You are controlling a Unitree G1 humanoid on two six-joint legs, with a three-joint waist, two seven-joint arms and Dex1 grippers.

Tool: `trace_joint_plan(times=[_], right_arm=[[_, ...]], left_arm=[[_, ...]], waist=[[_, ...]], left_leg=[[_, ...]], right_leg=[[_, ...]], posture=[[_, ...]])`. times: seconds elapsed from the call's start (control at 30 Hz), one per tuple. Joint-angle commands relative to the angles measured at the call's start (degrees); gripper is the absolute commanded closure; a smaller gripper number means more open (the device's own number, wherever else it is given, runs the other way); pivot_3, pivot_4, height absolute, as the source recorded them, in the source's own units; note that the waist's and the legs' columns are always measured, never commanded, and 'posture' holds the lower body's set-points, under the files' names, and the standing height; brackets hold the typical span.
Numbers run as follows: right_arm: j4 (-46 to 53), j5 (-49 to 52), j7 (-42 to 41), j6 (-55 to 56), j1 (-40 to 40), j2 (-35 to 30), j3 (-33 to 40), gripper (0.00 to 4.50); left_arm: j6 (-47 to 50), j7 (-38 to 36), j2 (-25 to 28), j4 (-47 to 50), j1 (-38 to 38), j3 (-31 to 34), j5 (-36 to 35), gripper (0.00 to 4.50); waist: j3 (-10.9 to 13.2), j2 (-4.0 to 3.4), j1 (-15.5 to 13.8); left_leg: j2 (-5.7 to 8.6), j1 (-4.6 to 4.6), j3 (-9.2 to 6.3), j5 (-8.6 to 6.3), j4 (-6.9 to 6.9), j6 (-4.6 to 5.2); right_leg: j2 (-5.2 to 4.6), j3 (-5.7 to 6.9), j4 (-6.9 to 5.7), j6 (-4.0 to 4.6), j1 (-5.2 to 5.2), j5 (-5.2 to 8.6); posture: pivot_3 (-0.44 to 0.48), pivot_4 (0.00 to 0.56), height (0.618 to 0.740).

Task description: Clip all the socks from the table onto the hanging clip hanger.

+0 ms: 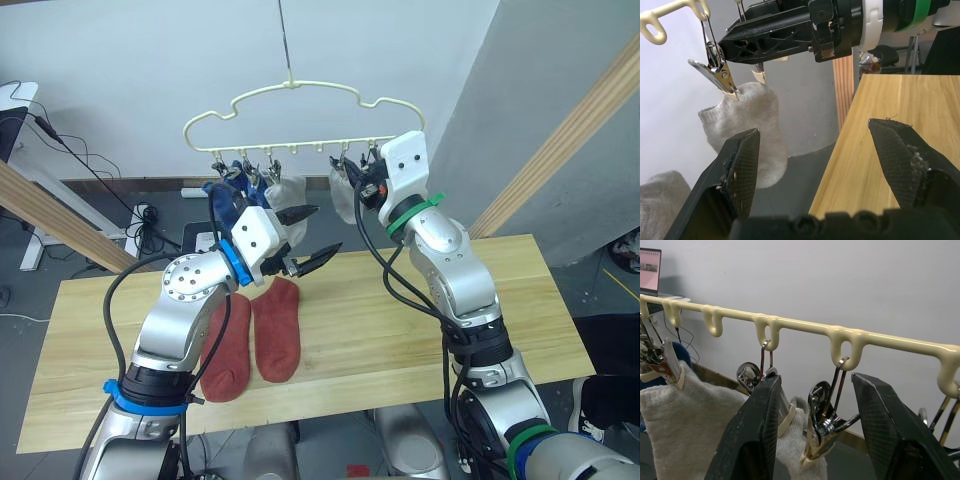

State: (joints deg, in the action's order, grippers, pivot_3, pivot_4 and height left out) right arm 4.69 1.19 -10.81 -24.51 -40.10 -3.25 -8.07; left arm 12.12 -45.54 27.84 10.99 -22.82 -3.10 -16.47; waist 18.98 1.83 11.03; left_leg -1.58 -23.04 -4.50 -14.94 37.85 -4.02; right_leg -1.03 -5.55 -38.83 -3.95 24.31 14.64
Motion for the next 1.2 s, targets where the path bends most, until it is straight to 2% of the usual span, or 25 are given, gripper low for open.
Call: trace_joint_plan(times=[0.03,0.37,0.47,0.5,1.2], right_arm=[[1.4,-0.9,1.5,-0.2,-1.0,0.5,0.5,2.19],[5.0,-1.1,4.1,-2.6,0.9,0.9,1.5,2.19],[5.3,-0.8,3.9,-2.7,1.1,1.4,1.6,2.75],[5.3,-0.8,3.7,-2.7,1.1,1.5,1.5,3.07],[1.4,-0.4,0.5,-0.9,-1.6,2.7,0.9,3.07]], left_arm=[[-0.9,0.4,-0.1,2.1,0.2,0.0,0.2,0.68],[-1.2,0.3,-0.4,1.8,0.1,-0.4,0.4,0.68],[-1.3,0.2,-0.5,1.6,-0.1,-0.5,0.5,0.68],[-1.4,0.2,-0.5,1.6,-0.2,-0.5,0.5,0.68],[-1.5,0.1,-0.4,1.7,0.1,-0.2,1.0,0.68]], waist=[[0.0,0.0,0.0],[0.0,0.0,0.0],[0.0,0.0,0.0],[0.0,0.0,0.0],[0.0,0.0,0.0]], left_leg=[[0.0,0.0,0.0,0.0,0.0,0.0],[0.0,0.0,0.0,0.0,0.0,0.0],[0.0,0.0,0.0,0.0,0.0,0.0],[0.0,0.0,0.0,0.0,0.0,0.0],[0.0,0.0,0.0,0.0,0.0,0.0]], right_leg=[[0.0,0.0,0.0,0.0,0.0,0.0],[0.0,0.0,0.0,0.0,0.0,0.0],[0.0,0.0,0.0,0.0,0.0,0.0],[0.0,0.0,0.0,0.0,0.0,0.0],[0.0,0.0,-0.01,0.0,0.01,0.0]], posture=[[-0.203,0.285,0.74],[-0.214,0.286,0.74],[-0.213,0.286,0.74],[-0.213,0.286,0.74],[-0.207,0.283,0.74]])
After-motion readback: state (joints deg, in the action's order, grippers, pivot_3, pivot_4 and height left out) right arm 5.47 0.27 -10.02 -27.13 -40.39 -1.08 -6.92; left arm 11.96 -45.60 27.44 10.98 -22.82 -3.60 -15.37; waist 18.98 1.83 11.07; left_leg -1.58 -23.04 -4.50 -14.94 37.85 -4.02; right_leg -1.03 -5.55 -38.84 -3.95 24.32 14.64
